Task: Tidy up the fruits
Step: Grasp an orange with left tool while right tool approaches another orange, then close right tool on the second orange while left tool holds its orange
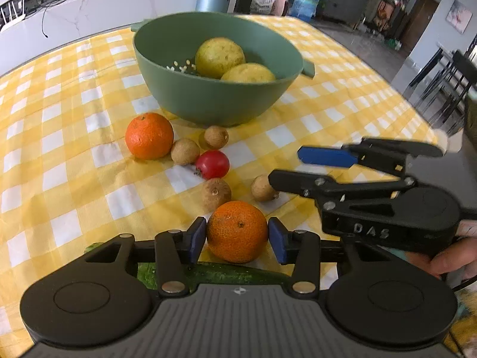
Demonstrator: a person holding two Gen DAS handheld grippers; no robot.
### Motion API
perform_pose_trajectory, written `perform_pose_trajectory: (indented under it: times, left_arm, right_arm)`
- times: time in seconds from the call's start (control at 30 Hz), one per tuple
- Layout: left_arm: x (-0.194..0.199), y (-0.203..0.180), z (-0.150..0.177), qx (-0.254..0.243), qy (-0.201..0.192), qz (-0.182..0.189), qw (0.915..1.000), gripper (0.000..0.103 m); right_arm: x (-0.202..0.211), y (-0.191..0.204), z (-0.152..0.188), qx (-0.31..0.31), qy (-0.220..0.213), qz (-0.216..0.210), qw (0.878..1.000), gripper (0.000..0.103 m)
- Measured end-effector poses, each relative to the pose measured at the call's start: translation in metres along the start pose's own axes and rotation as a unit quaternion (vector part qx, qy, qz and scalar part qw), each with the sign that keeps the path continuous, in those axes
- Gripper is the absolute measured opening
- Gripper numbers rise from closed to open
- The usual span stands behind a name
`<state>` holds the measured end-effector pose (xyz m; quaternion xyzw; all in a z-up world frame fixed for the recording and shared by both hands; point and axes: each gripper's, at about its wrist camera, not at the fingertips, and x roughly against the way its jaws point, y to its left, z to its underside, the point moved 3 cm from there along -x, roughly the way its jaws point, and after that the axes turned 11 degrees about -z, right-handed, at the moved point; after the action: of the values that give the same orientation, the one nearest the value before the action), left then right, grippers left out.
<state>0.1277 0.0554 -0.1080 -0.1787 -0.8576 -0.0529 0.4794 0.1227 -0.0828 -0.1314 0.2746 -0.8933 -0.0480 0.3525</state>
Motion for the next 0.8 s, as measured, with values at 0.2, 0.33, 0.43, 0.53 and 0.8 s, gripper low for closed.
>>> perform_pose_trajectory:
  times: [0.2,0.33,0.43,0.53,0.8]
  left_arm:
    - [0.014,0.019,-0.006,0.045,-0.027,0.008,0.9986,0.051]
    - [0.018,0.033,-0.009,0.073,-0.036,-0.012,0.9966,0.051]
    - [0.020,0.044,-0.012,0.094,-0.045,-0.035,0.9939,0.051]
    - [0.023,0.058,-0.013,0.126,-0.059,-0.059,0.9884,0.051]
    - [0.026,0.096,-0.012,0.203,-0.075,-0.109,0.9702,0.051]
  right_arm:
    - [0.003,0.002,-0.002,0.005,-0.011,-0.006,1.000,0.040]
    - [0.002,0.010,-0.006,0.028,-0.017,-0.010,0.999,0.040]
    - [-0.002,0.021,-0.012,0.060,-0.022,-0.008,0.998,0.039]
    - [-0.010,0.031,-0.020,0.074,-0.019,-0.017,0.997,0.039]
    - [-0.050,0.070,-0.034,0.143,0.001,0.002,0.990,0.040]
